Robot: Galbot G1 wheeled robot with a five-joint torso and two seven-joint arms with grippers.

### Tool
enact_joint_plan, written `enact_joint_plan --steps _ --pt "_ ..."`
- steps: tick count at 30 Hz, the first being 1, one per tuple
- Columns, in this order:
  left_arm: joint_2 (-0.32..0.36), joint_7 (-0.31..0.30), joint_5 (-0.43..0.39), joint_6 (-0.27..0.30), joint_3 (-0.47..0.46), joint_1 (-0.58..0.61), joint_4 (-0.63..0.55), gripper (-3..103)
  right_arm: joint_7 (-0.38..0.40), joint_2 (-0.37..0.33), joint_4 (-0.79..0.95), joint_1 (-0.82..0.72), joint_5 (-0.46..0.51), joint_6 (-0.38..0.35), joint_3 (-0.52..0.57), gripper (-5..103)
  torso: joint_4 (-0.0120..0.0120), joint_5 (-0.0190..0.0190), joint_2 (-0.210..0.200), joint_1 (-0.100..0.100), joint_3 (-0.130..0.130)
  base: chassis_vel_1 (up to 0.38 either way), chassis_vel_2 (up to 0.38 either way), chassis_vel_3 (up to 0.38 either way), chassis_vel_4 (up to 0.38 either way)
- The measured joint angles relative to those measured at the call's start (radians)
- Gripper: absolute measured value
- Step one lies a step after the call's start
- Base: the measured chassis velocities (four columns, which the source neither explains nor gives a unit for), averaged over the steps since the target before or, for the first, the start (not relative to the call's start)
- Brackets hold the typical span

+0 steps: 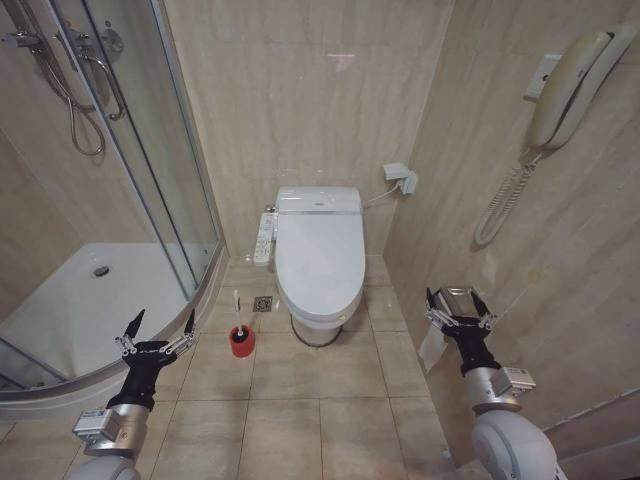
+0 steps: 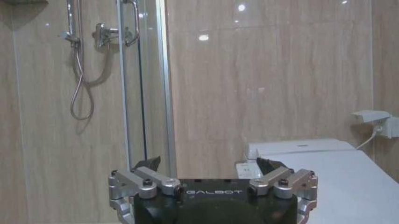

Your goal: Open the toilet lid, clean the toilet bowl with a toilet brush, close the toilet lid, and flush.

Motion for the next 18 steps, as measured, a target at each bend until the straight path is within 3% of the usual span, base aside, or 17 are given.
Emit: enact_joint_plan --steps 18 --pt "0.000 0.000 0.000 0.000 0.000 0.000 0.000 100 0.000 0.000 0.000 0.000 0.000 0.000 0.000 100 0.0000 0.0000 0.000 0.000 0.000 0.000 0.000 0.000 0.000"
